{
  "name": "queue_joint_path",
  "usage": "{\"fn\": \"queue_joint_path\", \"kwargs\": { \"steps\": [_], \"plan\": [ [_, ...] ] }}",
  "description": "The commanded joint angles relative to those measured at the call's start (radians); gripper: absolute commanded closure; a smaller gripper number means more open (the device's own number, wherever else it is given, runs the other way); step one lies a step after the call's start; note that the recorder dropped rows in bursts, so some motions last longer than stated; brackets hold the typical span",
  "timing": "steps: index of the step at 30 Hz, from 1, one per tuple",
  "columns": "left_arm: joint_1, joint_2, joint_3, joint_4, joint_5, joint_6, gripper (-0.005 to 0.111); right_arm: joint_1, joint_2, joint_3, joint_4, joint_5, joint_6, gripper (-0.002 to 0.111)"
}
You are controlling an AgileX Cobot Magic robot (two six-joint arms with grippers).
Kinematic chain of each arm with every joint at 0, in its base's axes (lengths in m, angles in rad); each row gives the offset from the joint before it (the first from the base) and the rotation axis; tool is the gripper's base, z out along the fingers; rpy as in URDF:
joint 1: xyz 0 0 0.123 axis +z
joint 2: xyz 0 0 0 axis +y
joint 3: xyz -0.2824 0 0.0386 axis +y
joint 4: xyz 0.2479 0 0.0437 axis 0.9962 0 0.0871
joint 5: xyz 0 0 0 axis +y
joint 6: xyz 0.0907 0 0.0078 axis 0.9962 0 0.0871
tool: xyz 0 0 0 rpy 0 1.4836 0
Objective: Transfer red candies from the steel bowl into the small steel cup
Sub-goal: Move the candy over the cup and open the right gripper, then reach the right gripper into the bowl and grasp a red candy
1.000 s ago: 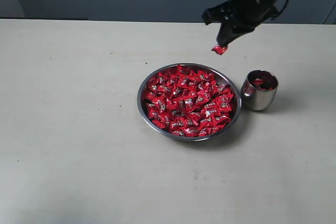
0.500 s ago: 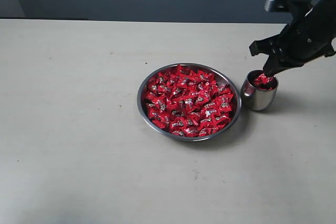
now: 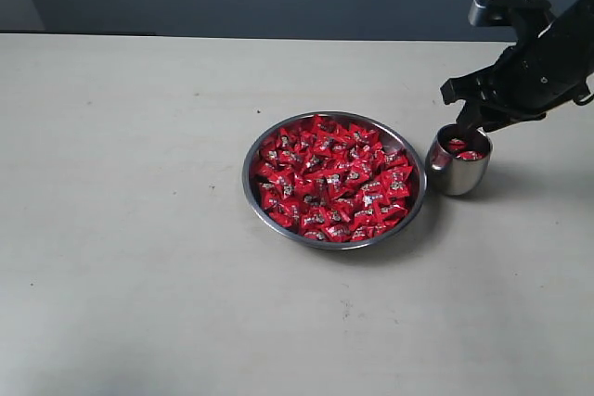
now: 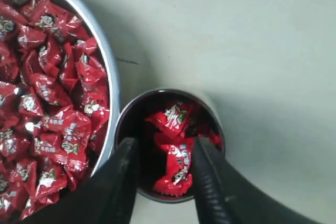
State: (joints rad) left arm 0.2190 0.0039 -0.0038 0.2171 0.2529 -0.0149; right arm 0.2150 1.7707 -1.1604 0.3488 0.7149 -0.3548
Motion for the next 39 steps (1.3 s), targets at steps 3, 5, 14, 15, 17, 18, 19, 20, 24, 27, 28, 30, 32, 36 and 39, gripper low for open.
{"fn": "queue_joint_path", "kwargs": {
  "steps": [3, 5, 14, 15, 17, 18, 19, 20, 24, 27, 28, 30, 32, 36, 39],
  "plan": [
    [-0.003, -0.004, 0.004, 0.005, -0.011, -0.004, 0.106, -0.003, -0.020, -0.002, 0.209, 0.045, -0.144, 0.074],
    [-0.003, -0.004, 0.004, 0.005, -0.011, -0.004, 0.106, 0.000, -0.020, -0.002, 0.304, 0.075, -0.215, 0.074],
    [-0.003, -0.004, 0.004, 0.005, -0.011, -0.004, 0.106, 0.179, -0.004, -0.002, 0.350, 0.038, -0.282, 0.068],
    [-0.003, -0.004, 0.004, 0.005, -0.011, -0.004, 0.106, 0.205, 0.004, -0.002, 0.347, 0.023, -0.282, 0.066],
    [-0.003, -0.004, 0.004, 0.005, -0.011, -0.004, 0.106, 0.246, 0.030, -0.002, 0.332, -0.008, -0.282, 0.064],
    [-0.003, -0.004, 0.004, 0.005, -0.011, -0.004, 0.106, 0.266, 0.044, -0.007, 0.326, -0.021, -0.282, 0.064],
    [-0.003, -0.004, 0.004, 0.005, -0.011, -0.004, 0.106, 0.283, 0.063, -0.014, 0.315, -0.025, -0.280, 0.064],
    [-0.003, -0.004, 0.004, 0.005, -0.011, -0.004, 0.106, 0.296, 0.078, -0.024, 0.306, -0.028, -0.280, 0.064],
    [-0.003, -0.004, 0.004, 0.005, -0.011, -0.004, 0.106, 0.338, 0.153, -0.090, 0.254, -0.029, -0.236, 0.064],
    [-0.003, -0.004, 0.004, 0.005, -0.011, -0.004, 0.106, 0.346, 0.207, -0.155, 0.167, -0.025, -0.149, 0.064],
    [-0.003, -0.004, 0.004, 0.005, -0.011, -0.004, 0.106, 0.346, 0.245, -0.197, 0.121, 0.000, -0.114, 0.064],
    [-0.003, -0.004, 0.004, 0.005, -0.011, -0.004, 0.106, 0.346, 0.296, -0.245, 0.080, 0.045, -0.079, 0.064],
    [-0.003, -0.004, 0.004, 0.005, -0.011, -0.004, 0.106, 0.346, 0.334, -0.271, 0.069, 0.068, -0.064, 0.064],
    [-0.003, -0.004, 0.004, 0.005, -0.011, -0.004, 0.106, 0.346, 0.378, -0.273, 0.076, 0.065, -0.051, 0.064],
    [-0.003, -0.004, 0.004, 0.005, -0.011, -0.004, 0.106, 0.346, 0.399, -0.273, 0.093, 0.065, -0.038, 0.069]
  ]
}}
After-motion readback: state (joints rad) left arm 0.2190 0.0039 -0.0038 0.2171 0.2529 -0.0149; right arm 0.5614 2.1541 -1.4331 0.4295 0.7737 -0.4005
